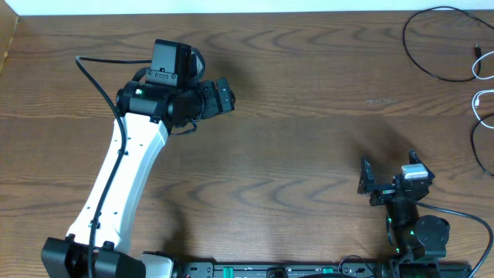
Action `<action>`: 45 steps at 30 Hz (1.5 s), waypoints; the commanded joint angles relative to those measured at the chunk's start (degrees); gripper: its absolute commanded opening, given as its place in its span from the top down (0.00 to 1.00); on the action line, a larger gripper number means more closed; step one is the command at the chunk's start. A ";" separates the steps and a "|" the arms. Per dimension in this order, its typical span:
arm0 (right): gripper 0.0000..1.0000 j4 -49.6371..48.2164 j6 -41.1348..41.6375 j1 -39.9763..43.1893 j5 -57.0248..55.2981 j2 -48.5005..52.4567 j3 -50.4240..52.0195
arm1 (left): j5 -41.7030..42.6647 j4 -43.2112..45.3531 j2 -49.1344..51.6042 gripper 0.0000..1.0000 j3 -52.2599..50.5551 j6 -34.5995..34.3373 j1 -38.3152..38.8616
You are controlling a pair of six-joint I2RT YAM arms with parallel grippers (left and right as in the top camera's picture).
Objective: Untangle cables
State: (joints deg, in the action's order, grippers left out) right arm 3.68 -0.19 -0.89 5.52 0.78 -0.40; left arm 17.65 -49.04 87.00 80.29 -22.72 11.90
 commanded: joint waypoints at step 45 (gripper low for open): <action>0.01 0.22 1.01 0.09 -0.24 -0.39 0.09 | -16.33 50.47 -86.07 0.02 -80.06 15.63 -9.35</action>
State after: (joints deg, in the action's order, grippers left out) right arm 3.66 -0.16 -0.89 5.52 0.67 -0.40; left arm 2.63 3.42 3.22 0.84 -8.56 2.76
